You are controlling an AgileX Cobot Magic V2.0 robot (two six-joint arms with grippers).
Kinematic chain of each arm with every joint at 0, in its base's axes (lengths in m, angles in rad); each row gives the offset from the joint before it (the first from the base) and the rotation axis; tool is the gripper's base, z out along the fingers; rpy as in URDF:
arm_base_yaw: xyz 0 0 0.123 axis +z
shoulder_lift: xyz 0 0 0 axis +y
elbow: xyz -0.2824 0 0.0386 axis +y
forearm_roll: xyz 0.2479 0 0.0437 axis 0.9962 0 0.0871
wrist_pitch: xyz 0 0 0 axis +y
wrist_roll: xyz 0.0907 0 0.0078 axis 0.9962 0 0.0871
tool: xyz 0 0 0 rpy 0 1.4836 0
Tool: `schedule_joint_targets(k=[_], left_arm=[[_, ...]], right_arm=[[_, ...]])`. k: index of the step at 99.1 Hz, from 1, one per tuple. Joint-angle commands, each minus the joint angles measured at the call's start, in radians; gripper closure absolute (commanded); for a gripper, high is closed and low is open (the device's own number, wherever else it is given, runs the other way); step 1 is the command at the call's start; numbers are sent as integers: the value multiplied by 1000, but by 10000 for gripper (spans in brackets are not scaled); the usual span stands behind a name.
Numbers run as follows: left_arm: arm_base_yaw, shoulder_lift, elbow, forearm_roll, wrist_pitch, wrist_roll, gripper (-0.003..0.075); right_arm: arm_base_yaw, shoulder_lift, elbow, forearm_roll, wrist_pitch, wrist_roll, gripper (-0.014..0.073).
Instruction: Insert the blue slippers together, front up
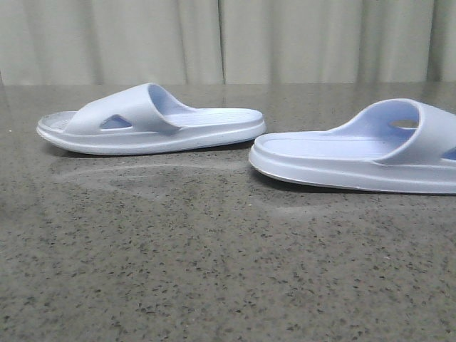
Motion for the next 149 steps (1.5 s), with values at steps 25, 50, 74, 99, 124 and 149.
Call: schedule_joint_targets(k=[25, 50, 74, 99, 124, 149], left_arm=[[0, -5, -34, -63, -44, 6, 419], [0, 64, -66, -129, 13, 53, 421], [10, 238, -145, -337, 75, 186, 421], [109, 420, -207, -544, 181, 332, 421], [127, 577, -269, -606, 238, 379, 421], [127, 674, -313, -635, 239, 395, 421]], right_arm=[[-7, 7, -30, 67, 57, -53, 701], [-7, 7, -30, 69, 47, -53, 701], [-7, 7, -30, 69, 53, -53, 701], [-7, 7, -30, 85, 58, -53, 701], [-7, 7, -30, 92, 58, -53, 701], [-7, 7, -30, 92, 54, -53, 701]])
